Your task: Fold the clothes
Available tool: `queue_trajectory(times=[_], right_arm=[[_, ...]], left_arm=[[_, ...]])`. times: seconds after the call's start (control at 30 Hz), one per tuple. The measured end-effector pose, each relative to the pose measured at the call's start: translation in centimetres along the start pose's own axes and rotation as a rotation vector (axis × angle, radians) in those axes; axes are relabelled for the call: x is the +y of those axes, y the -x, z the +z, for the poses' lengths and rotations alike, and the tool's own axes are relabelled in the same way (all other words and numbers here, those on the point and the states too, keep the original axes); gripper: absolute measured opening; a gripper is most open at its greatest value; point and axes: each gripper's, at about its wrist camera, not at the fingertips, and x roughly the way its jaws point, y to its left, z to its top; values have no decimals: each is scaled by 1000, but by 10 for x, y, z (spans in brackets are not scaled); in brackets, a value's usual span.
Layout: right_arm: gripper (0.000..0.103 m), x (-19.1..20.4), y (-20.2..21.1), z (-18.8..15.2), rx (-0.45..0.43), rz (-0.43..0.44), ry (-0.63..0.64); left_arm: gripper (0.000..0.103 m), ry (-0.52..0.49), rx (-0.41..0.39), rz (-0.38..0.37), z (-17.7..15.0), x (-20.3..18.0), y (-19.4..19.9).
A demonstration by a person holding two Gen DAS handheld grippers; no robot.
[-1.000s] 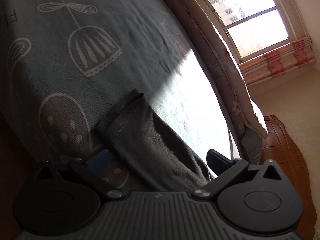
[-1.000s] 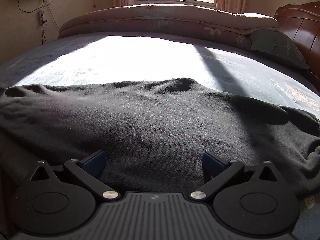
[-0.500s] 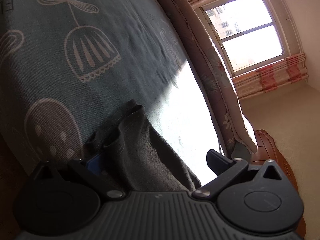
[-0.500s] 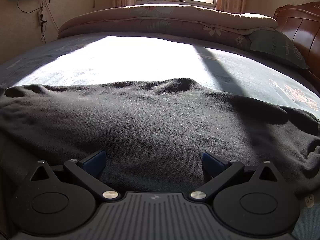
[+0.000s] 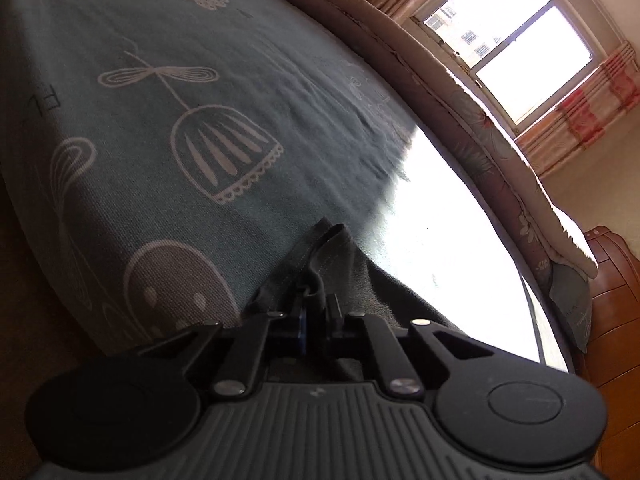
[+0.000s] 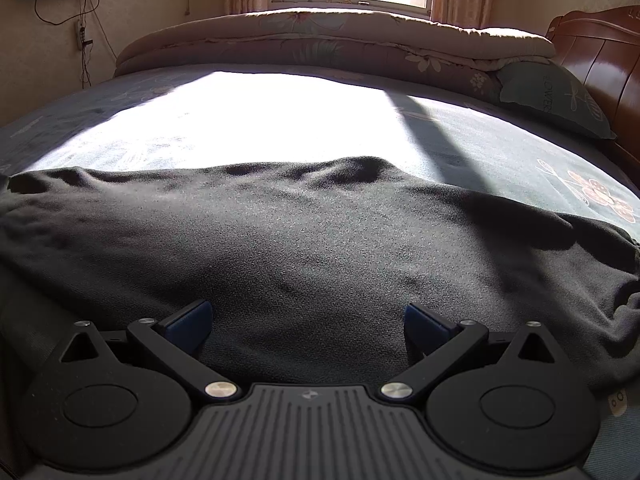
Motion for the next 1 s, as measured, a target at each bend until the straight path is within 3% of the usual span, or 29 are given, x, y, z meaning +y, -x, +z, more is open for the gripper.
queue_trajectory(times=[0.1,0.23,0.33,0.4,0.47,0.53,0.73,1.0], right_arm=[[103,3,1,2,5,-10,6],[103,7,1,2,0,-7,17],[103,5,0,1,-3,0,14],[103,4,-1,-1,-9,6,6],[103,5,-1,-1,-18,2,10],[103,5,-2,-2,-24,0,9],[103,4,-1,-4,-35,3,11],[103,4,-1,-6,-50,4,11]], left_arm=[[4,-66,-14,37,10,-9,4],[5,-105,20,160,12,1,2],[7,-102,7,112,10,1,13],[18,-157,-3,77,6,-12,18],[40,-235,15,36,3,-32,15],[48,-303,36,-8,-3,-51,6],[49,-369,108,-36,-17,-77,-40],[46,-393,89,39,-16,-94,-41]])
